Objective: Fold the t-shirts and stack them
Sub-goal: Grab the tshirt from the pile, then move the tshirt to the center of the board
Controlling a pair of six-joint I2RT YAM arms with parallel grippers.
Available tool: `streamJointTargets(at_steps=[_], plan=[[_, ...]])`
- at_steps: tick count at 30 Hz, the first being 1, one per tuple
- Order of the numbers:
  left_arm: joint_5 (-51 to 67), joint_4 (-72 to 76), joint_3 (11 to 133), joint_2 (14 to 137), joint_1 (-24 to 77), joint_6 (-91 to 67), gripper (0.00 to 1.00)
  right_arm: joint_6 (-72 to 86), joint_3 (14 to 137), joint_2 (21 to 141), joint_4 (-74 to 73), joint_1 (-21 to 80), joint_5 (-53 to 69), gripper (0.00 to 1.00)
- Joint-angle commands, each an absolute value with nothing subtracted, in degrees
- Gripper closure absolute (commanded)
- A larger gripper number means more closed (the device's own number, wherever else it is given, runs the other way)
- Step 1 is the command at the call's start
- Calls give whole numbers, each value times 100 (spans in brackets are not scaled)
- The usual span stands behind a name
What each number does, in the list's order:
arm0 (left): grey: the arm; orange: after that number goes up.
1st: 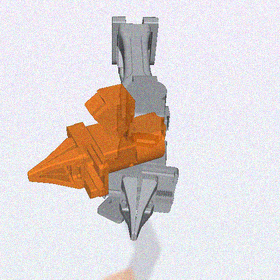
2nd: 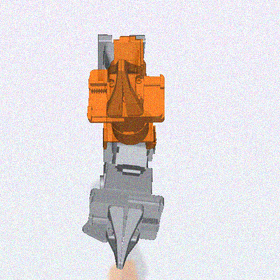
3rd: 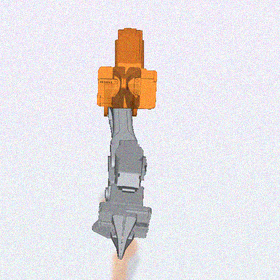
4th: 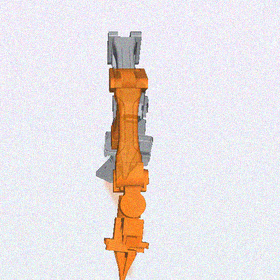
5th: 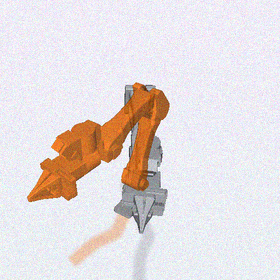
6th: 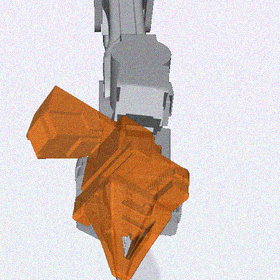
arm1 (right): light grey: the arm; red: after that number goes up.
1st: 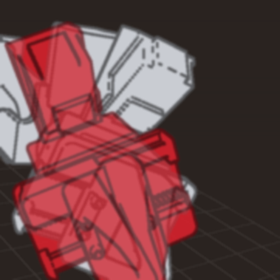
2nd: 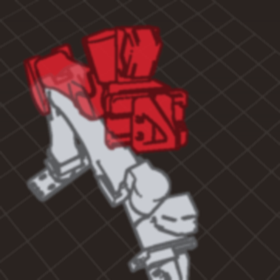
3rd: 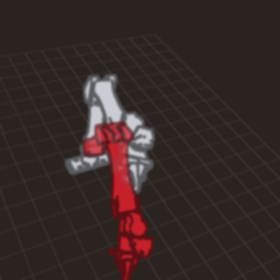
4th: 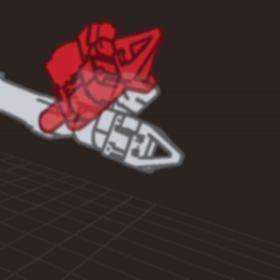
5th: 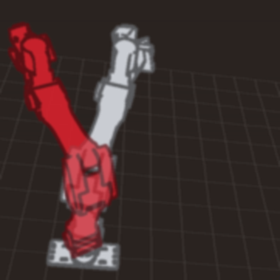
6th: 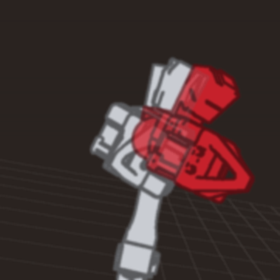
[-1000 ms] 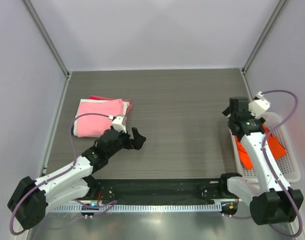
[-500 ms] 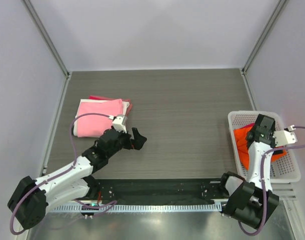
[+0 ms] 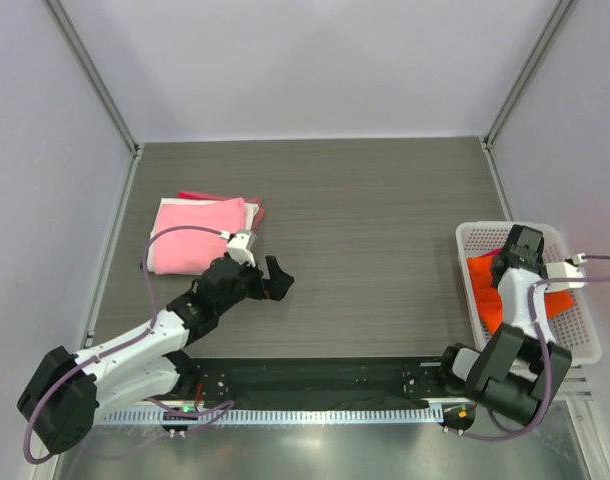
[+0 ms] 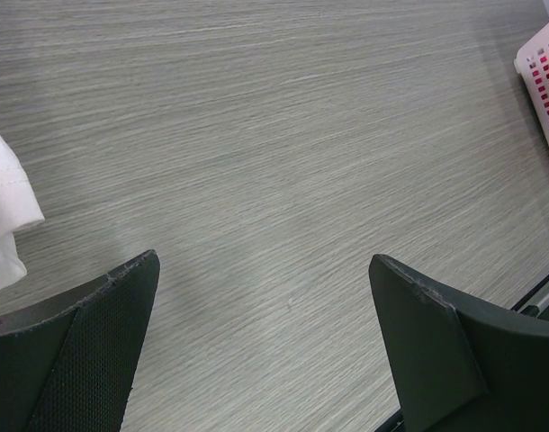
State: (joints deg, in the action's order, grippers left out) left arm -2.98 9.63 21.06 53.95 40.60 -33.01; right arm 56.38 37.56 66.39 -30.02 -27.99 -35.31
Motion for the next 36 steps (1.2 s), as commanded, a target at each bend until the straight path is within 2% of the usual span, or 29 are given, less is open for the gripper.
streamJointTargets(at_steps=[1, 3, 6, 12, 15, 17, 22, 29, 31, 32, 36], plan=[[-360, 1239, 2162, 5458, 4060, -3287, 0, 5372, 4358, 5689, -2883, -2655, -4087, 99], [-352, 1274, 2171, 5537, 4061, -3287, 1, 4960, 4815, 5108, -2865, -2331, -3999, 99], [-343, 1283, 2223, 5669, 4061, -3278, 0, 4502, 5842, 4974, -3048, -1648, -3684, 99], [-702, 1344, 2259, 5852, 4061, -3217, 0, 3877, 8663, 6114, -3533, -151, -2815, 99], [-1282, 784, 2784, 6465, 4061, -3419, 1, 3710, 9850, 6573, -3648, 455, -1892, 99], [-1475, 336, 3521, 6827, 4061, -3419, 4, 3622, 10359, 6942, -3569, 902, -1495, 99], [-1854, -667, 4814, 7994, 4052, -3533, 10, 3586, 10178, 7390, -3006, 1371, -678, 99], [-2232, -2107, 6678, 10008, 4008, -3437, 32, 3586, 8527, 6997, -2356, 1397, -782, 99], [-2268, -2354, 7161, 10404, 3947, -3402, 39, 3481, 8333, 6926, -2303, 1397, -835, 99], [-2241, -2512, 7285, 10763, 3842, -3393, 47, 3428, 8175, 6891, -2311, 1397, -844, 99], [-1961, -2601, 7593, 11240, 3455, -3445, 54, 3287, 7718, 6619, -2303, 1397, -835, 99]])
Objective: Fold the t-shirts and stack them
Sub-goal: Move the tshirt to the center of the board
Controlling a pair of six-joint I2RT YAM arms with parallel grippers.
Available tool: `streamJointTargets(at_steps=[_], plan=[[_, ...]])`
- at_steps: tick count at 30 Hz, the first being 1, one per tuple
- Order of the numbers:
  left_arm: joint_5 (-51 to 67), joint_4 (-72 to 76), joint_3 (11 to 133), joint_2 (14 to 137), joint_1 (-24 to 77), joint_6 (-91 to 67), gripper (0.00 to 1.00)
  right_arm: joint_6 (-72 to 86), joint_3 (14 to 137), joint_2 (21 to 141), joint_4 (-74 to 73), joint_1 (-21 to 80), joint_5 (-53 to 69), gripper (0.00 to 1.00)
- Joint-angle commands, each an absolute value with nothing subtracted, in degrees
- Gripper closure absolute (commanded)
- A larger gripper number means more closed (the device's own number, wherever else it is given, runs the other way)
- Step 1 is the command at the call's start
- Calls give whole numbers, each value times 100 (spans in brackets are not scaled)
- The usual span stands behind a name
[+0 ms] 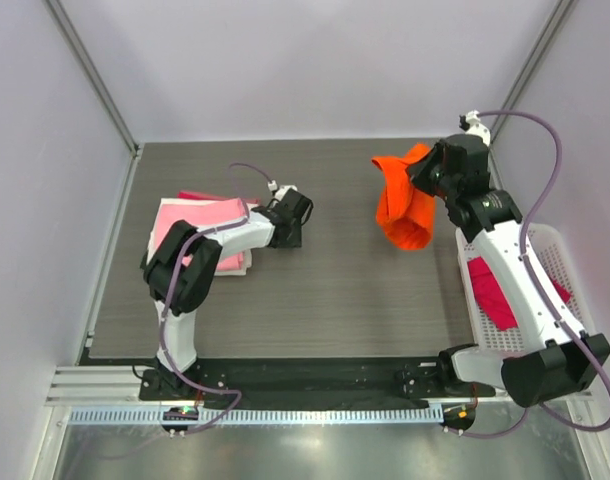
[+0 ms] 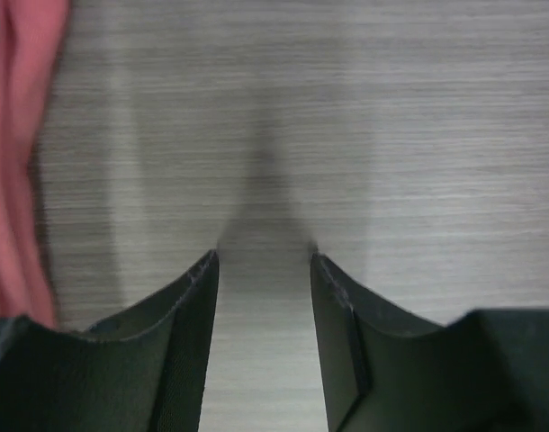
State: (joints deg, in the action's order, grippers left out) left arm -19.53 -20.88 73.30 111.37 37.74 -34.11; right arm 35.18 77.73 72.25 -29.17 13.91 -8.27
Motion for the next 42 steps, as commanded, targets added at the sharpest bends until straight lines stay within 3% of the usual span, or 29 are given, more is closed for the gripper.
streamJointTargets(at_steps=[1, 10, 16, 22, 26, 28, 31, 33, 34, 35, 36, 38, 42], plan=[[-1925, -2619, 7620, 11276, 3297, -3463, 54, 3278, 7621, 6575, -2303, 1397, -722, 99], [-1784, -2496, 6892, 10943, 1796, -3463, 54, 3472, 6627, 6574, -1926, 1511, 711, 99], [-2012, -2338, 6504, 10486, 986, -3428, 54, 3437, 6715, 6864, -1785, 2046, 624, 99], [-1830, -2224, 6329, 9915, 826, -3630, 53, 3393, 6785, 7435, -1653, 2732, 378, 99], [-802, -1234, 5609, 8888, 1221, -3805, 37, 3393, 6977, 7883, -1521, 3189, 658, 99], [-432, -951, 5232, 8229, 1423, -3980, 32, 3349, 7153, 8032, -1354, 3208, 1349, 99], [-36, -782, 4897, 7457, 1433, -4350, 29, 3383, 7137, 7946, -1038, 3208, 1679, 98], [-18, -721, 4641, 7112, 1459, -4403, 27, 3471, 7049, 7893, -1002, 3121, 1477, 88], [-18, -712, 4588, 6858, 1529, -4386, 25, 3533, 6962, 7901, -1011, 3042, 1459, 77], [148, -712, 4483, 6751, 1573, -4360, 25, 3585, 6787, 7971, -1063, 2945, 1494, 36], [184, -712, 4456, 6698, 1599, -4272, 24, 3612, 6698, 8006, -1203, 2823, 1512, 26], [255, -712, 4412, 6636, 1775, -4210, 22, 3525, 6400, 8033, -1265, 2821, 1494, 19], [316, -537, 4342, 6802, 2170, -4052, 22, 3244, 5837, 7788, -1248, 2996, 1320, 23]])
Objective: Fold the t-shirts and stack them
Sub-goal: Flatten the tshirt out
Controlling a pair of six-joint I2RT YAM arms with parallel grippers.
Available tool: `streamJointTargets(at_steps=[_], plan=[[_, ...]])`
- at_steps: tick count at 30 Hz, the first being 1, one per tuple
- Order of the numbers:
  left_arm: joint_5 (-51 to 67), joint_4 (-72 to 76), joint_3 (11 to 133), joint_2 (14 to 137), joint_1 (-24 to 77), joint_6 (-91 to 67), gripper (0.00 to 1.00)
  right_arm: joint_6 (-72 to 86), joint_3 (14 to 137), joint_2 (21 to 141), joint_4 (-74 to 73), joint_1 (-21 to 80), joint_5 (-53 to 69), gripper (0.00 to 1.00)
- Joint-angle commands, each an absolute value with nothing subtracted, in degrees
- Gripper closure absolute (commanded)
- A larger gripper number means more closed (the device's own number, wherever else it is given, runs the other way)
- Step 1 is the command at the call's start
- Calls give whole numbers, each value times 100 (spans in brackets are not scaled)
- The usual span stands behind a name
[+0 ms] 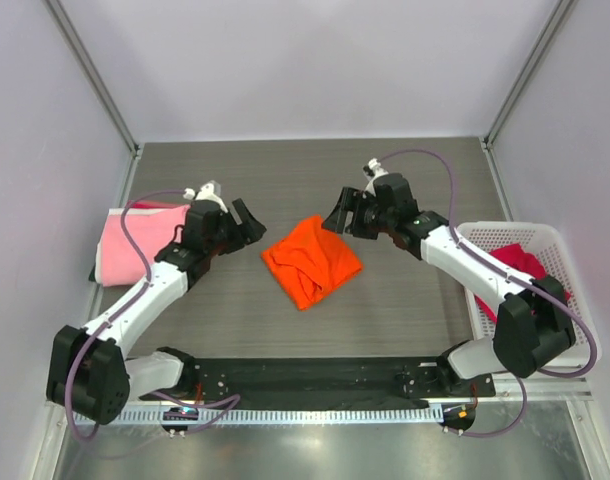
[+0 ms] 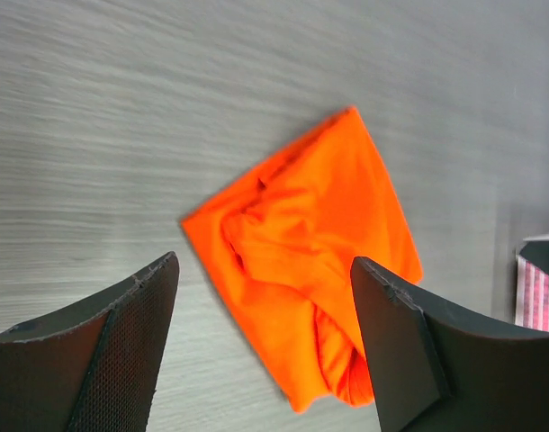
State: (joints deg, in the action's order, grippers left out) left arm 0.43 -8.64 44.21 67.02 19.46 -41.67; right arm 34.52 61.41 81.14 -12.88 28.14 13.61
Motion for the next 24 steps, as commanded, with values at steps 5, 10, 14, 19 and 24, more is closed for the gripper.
streamJointTargets(at_steps=[5, 10, 14, 19, 24], plan=[[518, -255, 4429, 7233, 2505, -3788, 22, 2612, 5476, 7576, -1573, 3673, 1091, 29], [536, -194, 4509, 7664, 2531, -3920, 24, 2487, 5204, 7742, -1521, 4253, 712, 35], [712, -79, 4526, 7883, 2522, -3981, 27, 2549, 5107, 8076, -1301, 4359, 685, 41], [835, -35, 4526, 7998, 2522, -3955, 32, 2628, 5098, 8428, -1160, 4482, 616, 45], [888, -35, 4474, 7937, 2531, -3920, 33, 2663, 5045, 8640, -1143, 4500, 396, 64]])
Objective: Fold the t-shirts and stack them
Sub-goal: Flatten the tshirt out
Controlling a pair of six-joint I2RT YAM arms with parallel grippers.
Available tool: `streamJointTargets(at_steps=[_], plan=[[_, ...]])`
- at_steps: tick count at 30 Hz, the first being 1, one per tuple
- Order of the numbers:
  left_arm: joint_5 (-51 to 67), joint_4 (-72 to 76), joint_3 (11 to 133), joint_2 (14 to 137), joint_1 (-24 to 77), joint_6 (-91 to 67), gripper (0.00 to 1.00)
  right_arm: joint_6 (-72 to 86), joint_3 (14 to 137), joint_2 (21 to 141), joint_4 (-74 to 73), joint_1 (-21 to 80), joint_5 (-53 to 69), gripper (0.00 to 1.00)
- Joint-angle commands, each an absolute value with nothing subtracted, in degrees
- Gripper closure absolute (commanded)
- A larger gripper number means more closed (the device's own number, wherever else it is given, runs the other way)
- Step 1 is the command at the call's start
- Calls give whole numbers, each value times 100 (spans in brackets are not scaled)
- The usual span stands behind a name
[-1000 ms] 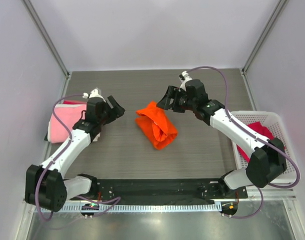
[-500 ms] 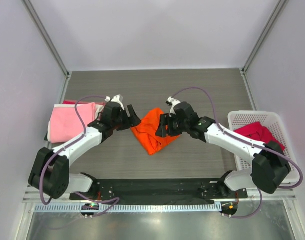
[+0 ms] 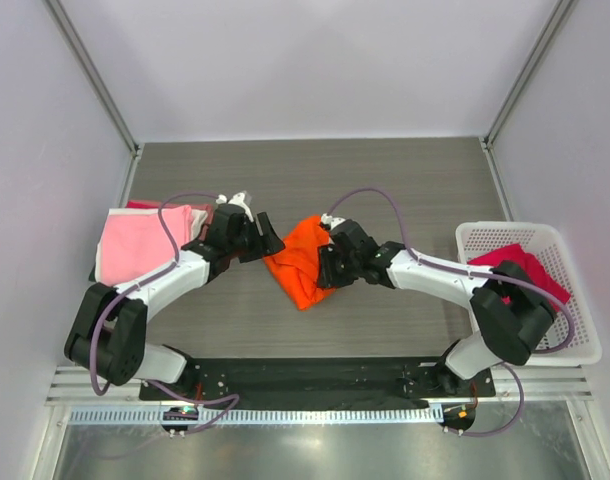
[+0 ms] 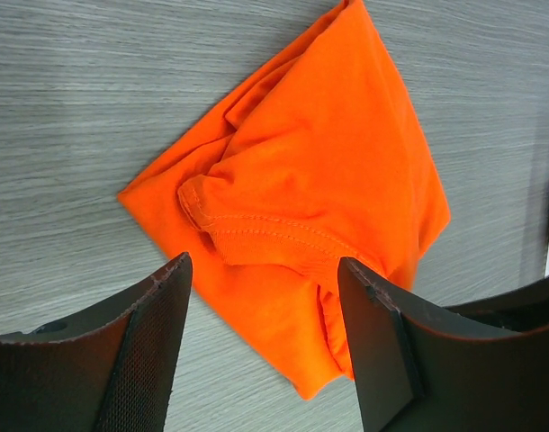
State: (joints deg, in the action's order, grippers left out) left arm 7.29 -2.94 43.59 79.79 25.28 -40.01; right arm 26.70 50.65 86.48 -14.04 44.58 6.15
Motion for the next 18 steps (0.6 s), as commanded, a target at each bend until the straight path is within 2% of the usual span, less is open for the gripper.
streamJointTargets(at_steps=[1, 3, 4, 13, 18], plan=[[862, -44, 4456, 7893, 2531, -3903, 33, 2663, 5054, 8614, -1151, 4500, 387, 80], [835, -105, 4412, 7805, 2531, -3867, 34, 2663, 5080, 8465, -1256, 4500, 238, 95], [783, -158, 4412, 7761, 2523, -3841, 34, 2663, 5167, 8377, -1370, 4491, 133, 99], [63, -378, 3650, 6673, 2531, -3586, 34, 2488, 6467, 7524, -3207, 3946, -1650, 99], [-1015, -316, 2822, 5610, 2531, -3586, 33, 2189, 7581, 8040, -3594, 4348, -1187, 99]])
